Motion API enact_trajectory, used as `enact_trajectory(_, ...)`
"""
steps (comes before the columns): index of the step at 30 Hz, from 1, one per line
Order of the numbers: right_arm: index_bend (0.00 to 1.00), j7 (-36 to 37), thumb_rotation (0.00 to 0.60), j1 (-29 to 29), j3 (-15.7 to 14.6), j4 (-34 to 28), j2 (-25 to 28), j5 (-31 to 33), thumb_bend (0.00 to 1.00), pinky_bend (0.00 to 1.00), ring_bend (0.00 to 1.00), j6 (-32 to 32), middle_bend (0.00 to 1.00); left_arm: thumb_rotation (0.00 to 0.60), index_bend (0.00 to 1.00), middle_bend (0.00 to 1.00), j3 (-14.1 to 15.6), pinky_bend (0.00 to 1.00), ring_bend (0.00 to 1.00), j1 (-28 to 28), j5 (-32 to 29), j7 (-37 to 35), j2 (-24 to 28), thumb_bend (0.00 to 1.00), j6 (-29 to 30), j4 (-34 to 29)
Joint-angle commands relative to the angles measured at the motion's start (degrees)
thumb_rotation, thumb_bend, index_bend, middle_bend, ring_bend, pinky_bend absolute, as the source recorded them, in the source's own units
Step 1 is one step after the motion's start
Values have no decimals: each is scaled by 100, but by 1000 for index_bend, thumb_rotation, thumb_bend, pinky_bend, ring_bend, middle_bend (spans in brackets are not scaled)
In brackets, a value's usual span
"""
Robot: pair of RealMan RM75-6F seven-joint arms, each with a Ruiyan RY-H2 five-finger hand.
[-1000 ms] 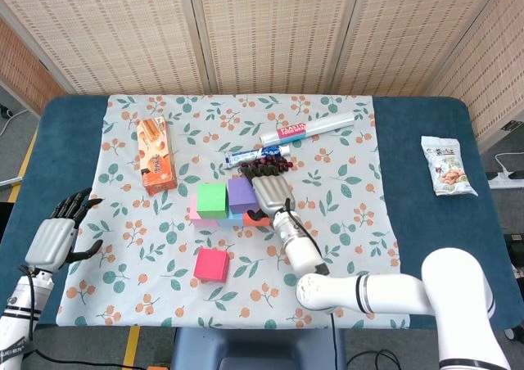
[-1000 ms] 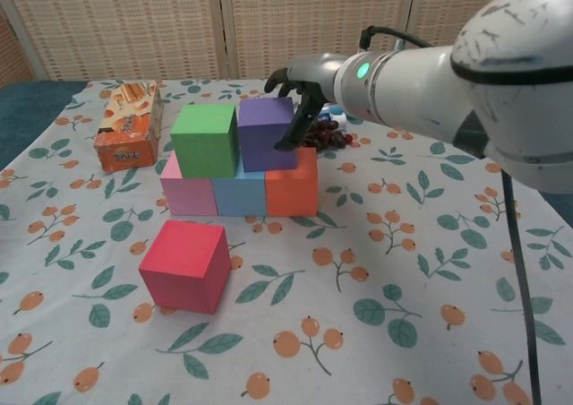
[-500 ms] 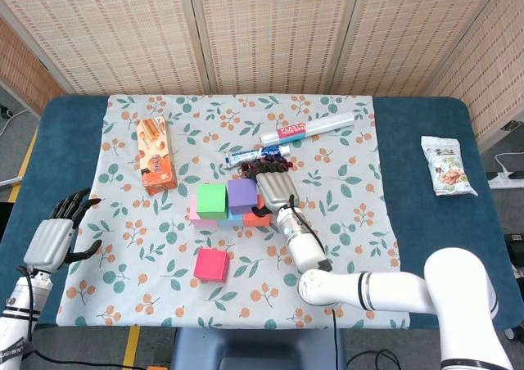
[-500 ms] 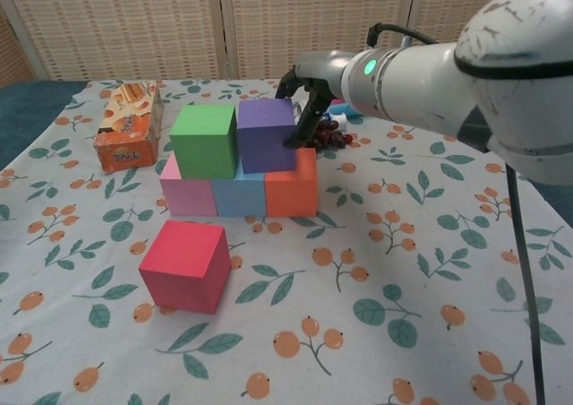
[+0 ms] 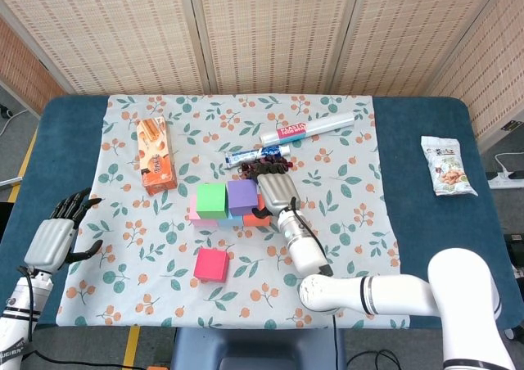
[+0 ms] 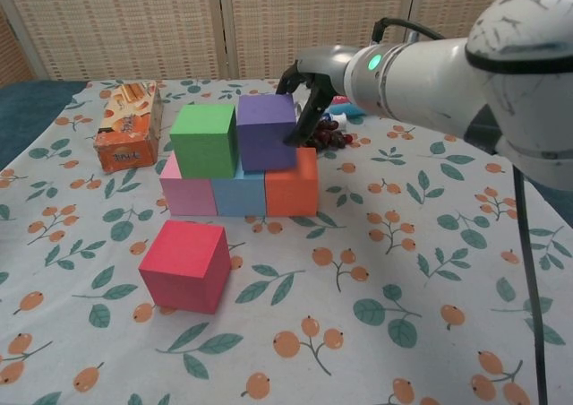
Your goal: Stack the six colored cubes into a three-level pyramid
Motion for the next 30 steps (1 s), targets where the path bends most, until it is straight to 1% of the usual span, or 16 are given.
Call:
enact_trajectory(1, 348, -32, 600, 7, 4, -16, -37, 35, 208, 0, 0, 57, 77, 600, 147, 0, 5, 94, 0, 0, 9, -32, -12, 311, -7, 26)
enact_trajectory(13, 338, -148, 600, 15, 48, -39, -229, 52, 208, 0, 0, 302, 77, 600, 146, 0, 48, 94, 0, 2, 112, -218, -68, 311, -2, 192)
enact_trajectory(30, 319, -258, 600, -13, 140, 48, -357, 30, 207, 0, 0, 361, 77, 600, 144, 0, 53, 95, 0, -2, 137, -326, -89, 311, -4, 276)
